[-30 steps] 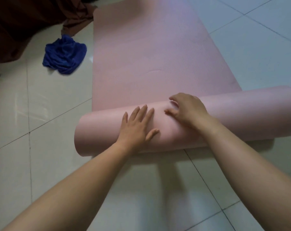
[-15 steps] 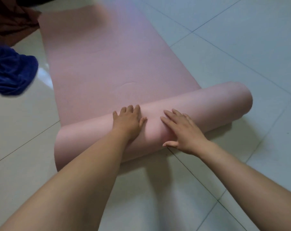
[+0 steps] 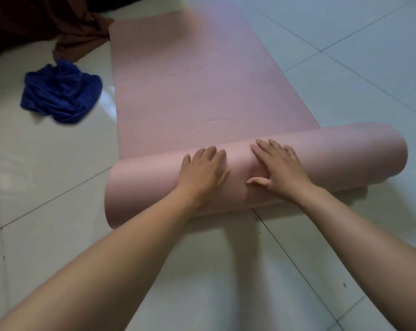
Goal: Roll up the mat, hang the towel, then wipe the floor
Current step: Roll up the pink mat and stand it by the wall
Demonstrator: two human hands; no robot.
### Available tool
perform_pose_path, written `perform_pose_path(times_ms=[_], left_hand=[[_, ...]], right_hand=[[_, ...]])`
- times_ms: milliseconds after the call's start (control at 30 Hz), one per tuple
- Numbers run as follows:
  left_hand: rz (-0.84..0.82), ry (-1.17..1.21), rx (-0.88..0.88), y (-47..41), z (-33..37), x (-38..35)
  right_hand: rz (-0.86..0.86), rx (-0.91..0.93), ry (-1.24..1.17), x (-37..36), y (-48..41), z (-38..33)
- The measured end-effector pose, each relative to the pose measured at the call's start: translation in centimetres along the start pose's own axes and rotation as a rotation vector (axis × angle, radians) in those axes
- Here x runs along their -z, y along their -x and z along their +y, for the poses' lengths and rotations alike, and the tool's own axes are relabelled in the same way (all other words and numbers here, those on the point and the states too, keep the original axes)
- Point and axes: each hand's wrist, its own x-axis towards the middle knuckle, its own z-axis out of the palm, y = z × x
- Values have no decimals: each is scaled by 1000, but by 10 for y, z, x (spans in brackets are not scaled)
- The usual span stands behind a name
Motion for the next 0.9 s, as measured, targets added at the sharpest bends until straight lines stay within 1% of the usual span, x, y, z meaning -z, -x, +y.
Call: perform_pose_path(times_ms=[133, 233, 333, 433, 533, 633, 700, 800, 900], left_hand=[[-71, -69, 101, -2, 15, 5], [-193, -134, 176, -4, 25, 5], [-297, -182, 196, -15, 31, 9], [-351, -189, 150, -32, 27, 22], [-370, -200, 28, -37, 15, 33], [-406, -201, -92, -33, -4, 40], [-430, -212, -141, -31, -14, 40], [-429, -210, -140, -30, -15, 36], [-405, -198, -86, -33, -12, 30]], right_hand=[[40, 82, -70, 4, -29, 15], [55, 122, -123, 7, -46, 22], [36, 135, -133, 9, -61, 24], [-15, 121, -157, 14, -70, 24], [-41, 123, -183, 19, -71, 24], [-14, 129, -160, 19, -63, 22], [-1, 115, -129, 19, -59, 20], [8, 53, -73, 18, -56, 16], [44, -82, -35, 19, -55, 14]])
